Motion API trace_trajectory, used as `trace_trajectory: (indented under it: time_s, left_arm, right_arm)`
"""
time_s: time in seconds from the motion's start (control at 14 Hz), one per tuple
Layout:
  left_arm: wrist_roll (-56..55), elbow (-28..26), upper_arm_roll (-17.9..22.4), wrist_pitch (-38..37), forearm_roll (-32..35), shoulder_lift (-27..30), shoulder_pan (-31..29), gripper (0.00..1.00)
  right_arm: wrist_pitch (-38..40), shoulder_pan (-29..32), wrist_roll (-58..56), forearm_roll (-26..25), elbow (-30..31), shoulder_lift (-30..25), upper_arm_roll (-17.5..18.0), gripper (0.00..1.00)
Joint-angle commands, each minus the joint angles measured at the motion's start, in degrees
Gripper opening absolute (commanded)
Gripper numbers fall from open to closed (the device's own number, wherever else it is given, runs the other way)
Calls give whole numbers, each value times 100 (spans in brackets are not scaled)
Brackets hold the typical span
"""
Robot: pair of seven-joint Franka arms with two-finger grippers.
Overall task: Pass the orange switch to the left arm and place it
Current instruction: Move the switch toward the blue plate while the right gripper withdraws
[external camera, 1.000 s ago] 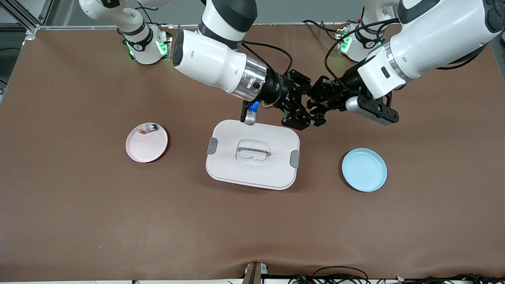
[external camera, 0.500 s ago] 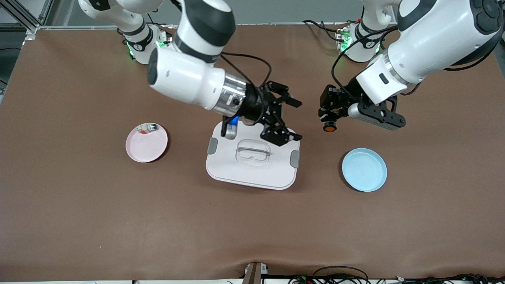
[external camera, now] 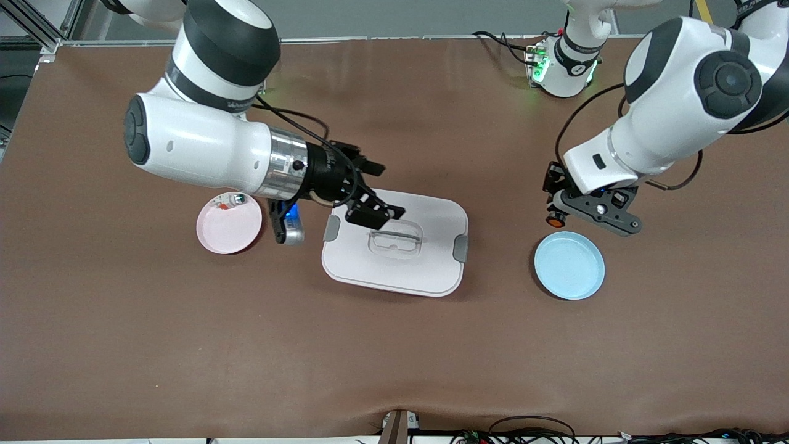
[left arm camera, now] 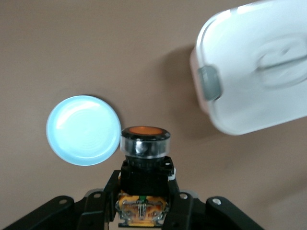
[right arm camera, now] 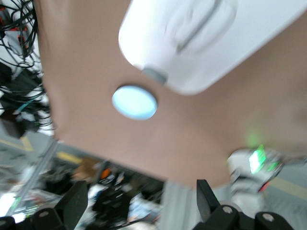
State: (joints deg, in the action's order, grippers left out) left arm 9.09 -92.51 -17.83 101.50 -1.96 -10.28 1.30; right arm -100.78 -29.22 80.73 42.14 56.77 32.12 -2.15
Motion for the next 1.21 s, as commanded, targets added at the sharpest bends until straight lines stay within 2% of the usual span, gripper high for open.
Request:
trace_trajectory:
  time_s: [0.0, 0.21, 0.57, 0.86, 1.14]
  left_arm:
    - [933, -241, -28, 62, 274, 71, -252, 0]
    - [1717, -513, -28, 194, 634, -9, -463, 0]
    - [3378, -1225, -28, 1257, 706, -219, -999, 0]
    - [4572, -1383, -28, 1652, 714, -535, -1263, 0]
    - [5496, -1656, -19, 2232, 714, -720, -1368, 0]
  right_arm:
    - [609, 135, -1282, -774, 45, -118, 56, 100]
    - [1269, 319, -3190, -1758, 54, -233, 48, 100]
    - [2043, 653, -5195, -3420, 71, -241, 56, 100]
    - [2728, 1294, -6400, -3563, 80, -250, 48, 100]
    - [3036, 2032, -7755, -3958, 80, -373, 48, 100]
